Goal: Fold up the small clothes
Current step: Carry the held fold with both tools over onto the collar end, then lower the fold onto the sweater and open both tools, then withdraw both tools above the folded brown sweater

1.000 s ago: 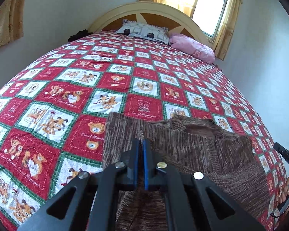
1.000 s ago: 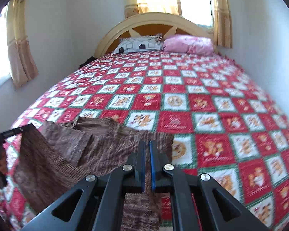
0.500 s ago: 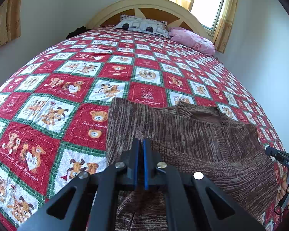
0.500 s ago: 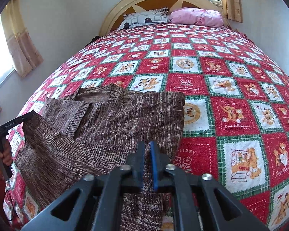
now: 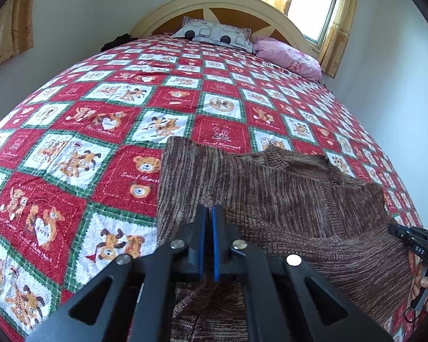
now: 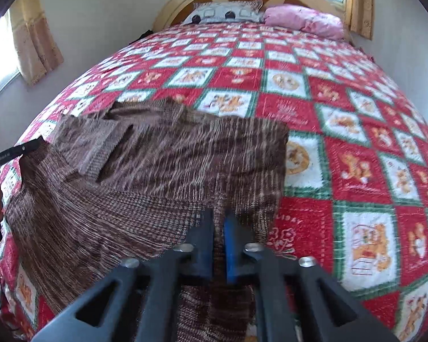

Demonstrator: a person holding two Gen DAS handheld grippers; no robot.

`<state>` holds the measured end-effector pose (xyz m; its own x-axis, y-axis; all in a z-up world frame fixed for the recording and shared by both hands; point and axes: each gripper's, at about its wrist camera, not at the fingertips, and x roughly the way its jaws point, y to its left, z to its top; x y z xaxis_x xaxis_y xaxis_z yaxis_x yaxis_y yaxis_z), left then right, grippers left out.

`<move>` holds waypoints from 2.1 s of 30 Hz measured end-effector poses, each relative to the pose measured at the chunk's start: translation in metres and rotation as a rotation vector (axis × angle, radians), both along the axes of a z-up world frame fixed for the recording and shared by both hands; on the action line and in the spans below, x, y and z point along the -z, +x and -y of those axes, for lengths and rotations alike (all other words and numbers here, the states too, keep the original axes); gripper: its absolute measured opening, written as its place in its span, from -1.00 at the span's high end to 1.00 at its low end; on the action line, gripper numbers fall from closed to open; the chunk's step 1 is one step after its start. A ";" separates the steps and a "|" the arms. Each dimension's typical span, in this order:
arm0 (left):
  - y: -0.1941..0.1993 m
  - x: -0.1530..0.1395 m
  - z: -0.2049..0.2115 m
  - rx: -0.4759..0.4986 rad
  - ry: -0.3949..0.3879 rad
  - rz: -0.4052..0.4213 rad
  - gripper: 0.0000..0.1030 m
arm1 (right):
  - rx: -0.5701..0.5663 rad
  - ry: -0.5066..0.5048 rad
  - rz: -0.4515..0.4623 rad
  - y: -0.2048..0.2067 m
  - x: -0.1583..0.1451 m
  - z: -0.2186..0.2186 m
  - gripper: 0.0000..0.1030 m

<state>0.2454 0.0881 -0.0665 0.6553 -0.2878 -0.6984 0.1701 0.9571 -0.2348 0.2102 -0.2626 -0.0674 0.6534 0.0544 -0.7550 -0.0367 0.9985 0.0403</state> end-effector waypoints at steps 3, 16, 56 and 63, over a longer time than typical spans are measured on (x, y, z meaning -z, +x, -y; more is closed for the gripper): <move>0.000 -0.006 -0.007 -0.017 -0.049 -0.006 0.91 | 0.001 0.015 0.061 -0.009 -0.021 0.000 0.90; 0.032 -0.044 -0.006 -0.068 -0.099 0.079 0.91 | -0.022 -0.074 0.258 0.021 -0.085 -0.008 0.90; 0.008 -0.018 0.001 0.002 0.122 0.023 0.07 | 0.183 -0.002 0.192 -0.025 -0.040 0.033 0.30; -0.027 0.017 0.035 0.014 0.215 -0.008 0.04 | 0.060 -0.050 0.128 -0.064 -0.004 -0.021 0.30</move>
